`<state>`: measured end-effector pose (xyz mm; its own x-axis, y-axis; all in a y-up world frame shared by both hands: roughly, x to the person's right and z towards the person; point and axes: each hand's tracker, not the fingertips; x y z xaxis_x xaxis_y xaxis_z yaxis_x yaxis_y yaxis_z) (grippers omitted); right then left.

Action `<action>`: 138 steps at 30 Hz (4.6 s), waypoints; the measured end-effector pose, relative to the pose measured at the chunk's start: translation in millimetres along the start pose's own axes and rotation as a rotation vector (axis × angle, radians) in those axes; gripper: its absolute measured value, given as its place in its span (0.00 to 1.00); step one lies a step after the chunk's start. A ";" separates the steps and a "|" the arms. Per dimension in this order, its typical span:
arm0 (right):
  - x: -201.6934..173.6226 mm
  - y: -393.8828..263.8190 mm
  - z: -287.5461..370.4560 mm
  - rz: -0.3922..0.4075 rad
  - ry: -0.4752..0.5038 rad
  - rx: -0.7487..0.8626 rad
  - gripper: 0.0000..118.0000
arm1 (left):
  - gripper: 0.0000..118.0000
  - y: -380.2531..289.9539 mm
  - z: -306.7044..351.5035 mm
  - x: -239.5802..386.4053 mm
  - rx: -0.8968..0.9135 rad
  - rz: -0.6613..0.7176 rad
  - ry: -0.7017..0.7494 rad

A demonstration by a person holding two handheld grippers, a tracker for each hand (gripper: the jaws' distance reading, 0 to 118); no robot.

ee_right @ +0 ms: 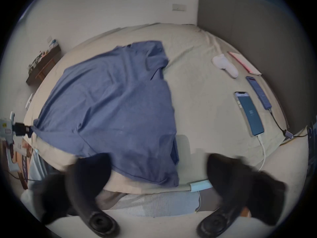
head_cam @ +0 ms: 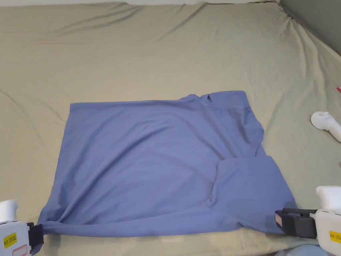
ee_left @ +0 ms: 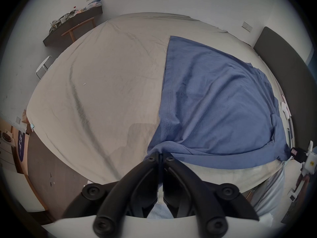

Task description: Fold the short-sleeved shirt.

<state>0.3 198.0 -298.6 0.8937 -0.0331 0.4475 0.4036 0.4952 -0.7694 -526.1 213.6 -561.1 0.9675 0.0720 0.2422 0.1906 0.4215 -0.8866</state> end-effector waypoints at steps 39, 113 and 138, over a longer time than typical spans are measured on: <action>-36.4 219.0 -106.5 0.052 -0.054 -0.023 0.41 | 0.26 204.4 -92.8 40.7 0.034 -0.049 -0.015; -20.1 5.2 -2.3 -0.097 0.046 -0.095 0.62 | 0.84 0.2 -6.8 -17.0 -0.108 -0.008 -0.026; -20.3 162.5 -34.1 -0.144 0.009 0.091 0.00 | 0.96 228.7 -142.9 39.3 0.009 -0.018 0.118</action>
<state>54.5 249.6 -448.2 0.8300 -0.1170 0.5454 0.5082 0.5617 -0.6528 -420.8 183.7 -810.7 0.9768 -0.0424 0.2100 0.2076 0.4295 -0.8789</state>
